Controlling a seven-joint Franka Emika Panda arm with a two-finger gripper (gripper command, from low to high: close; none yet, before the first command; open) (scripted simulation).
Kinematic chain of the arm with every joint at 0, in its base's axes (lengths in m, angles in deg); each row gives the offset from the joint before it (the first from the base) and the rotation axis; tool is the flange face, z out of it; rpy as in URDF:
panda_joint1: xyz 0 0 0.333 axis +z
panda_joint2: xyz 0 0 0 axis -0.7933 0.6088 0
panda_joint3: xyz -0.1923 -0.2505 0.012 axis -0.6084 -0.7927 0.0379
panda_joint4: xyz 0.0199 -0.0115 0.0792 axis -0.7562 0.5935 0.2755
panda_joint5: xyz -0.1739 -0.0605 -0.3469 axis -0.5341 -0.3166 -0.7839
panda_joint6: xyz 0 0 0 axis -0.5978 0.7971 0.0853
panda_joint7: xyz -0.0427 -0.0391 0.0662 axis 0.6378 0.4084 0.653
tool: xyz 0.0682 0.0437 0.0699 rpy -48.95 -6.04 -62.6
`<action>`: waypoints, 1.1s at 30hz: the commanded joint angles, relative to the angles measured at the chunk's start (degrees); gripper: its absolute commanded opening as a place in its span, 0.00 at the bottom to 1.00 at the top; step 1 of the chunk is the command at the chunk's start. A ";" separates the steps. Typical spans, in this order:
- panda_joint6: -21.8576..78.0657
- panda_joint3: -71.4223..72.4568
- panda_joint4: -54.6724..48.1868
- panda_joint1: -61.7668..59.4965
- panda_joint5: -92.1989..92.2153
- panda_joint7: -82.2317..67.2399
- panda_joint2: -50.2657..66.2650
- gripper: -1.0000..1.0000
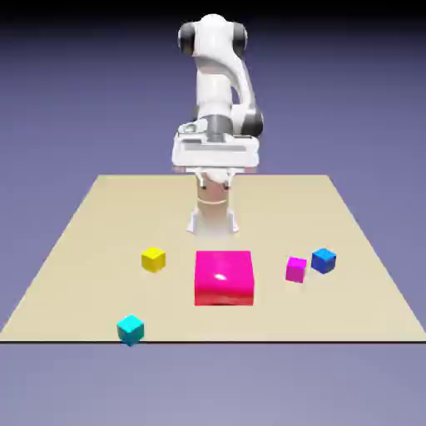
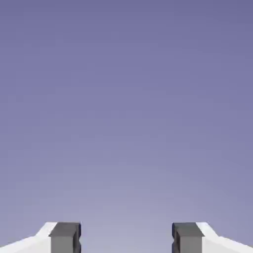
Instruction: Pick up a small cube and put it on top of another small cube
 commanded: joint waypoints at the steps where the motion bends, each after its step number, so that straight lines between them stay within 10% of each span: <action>1: 0.32 -0.78 -0.18 2.08 0.30 0.24 0.90 0.50; 33: 10.47 -25.85 -5.90 68.53 10.04 8.02 29.77 0.50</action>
